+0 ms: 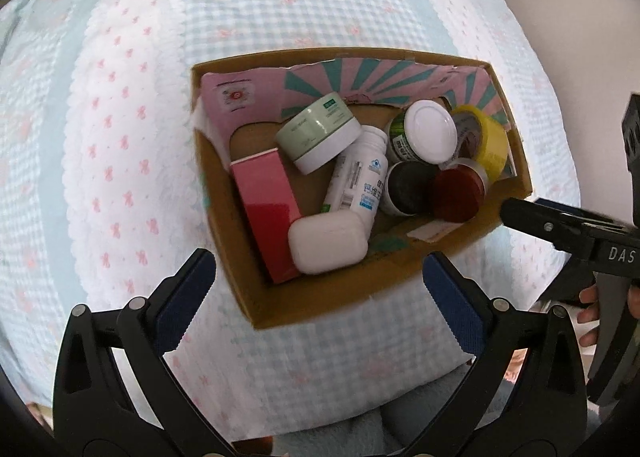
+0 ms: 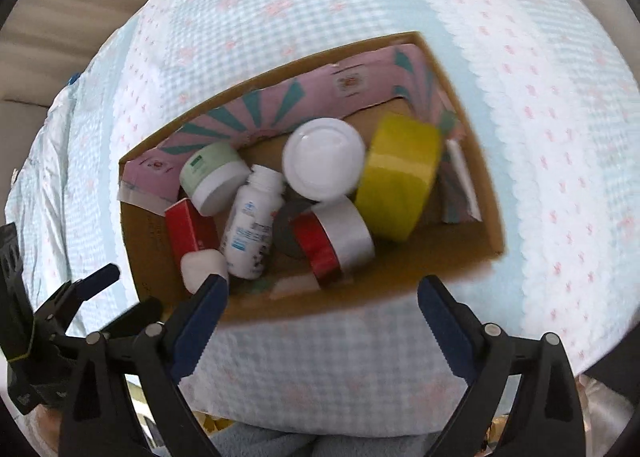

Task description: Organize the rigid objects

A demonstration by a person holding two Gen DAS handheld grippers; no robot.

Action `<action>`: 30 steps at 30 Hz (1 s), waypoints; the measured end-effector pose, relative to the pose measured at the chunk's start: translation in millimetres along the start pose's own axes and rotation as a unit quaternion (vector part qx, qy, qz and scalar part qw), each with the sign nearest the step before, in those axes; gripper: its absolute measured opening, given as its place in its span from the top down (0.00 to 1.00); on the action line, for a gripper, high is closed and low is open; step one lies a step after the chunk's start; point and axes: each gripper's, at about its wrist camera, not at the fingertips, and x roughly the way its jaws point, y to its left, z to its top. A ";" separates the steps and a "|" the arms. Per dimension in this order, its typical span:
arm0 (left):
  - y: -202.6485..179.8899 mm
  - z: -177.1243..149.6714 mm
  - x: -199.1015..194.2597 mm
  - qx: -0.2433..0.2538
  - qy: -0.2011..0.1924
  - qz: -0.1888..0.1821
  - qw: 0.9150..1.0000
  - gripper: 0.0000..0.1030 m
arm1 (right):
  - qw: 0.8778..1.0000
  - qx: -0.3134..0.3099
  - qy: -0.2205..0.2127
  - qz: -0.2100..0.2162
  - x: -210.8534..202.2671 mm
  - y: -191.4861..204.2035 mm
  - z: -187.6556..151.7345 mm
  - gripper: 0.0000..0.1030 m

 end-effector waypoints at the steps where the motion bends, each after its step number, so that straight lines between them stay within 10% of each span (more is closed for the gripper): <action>1: 1.7 -3.2 -4.3 -0.003 -0.004 0.001 1.000 0.00 | 1.000 0.005 -0.001 0.003 -2.8 -4.0 -0.8 0.08; 18: -49.0 -9.5 -105.7 -0.067 -0.113 0.052 0.990 0.00 | 0.991 -0.116 -0.068 0.019 -97.6 -9.1 4.5 0.08; 30: -164.3 -5.7 -303.1 -0.068 -0.347 0.092 0.931 0.00 | 0.939 -0.173 -0.296 -0.011 -319.7 -20.4 0.4 0.08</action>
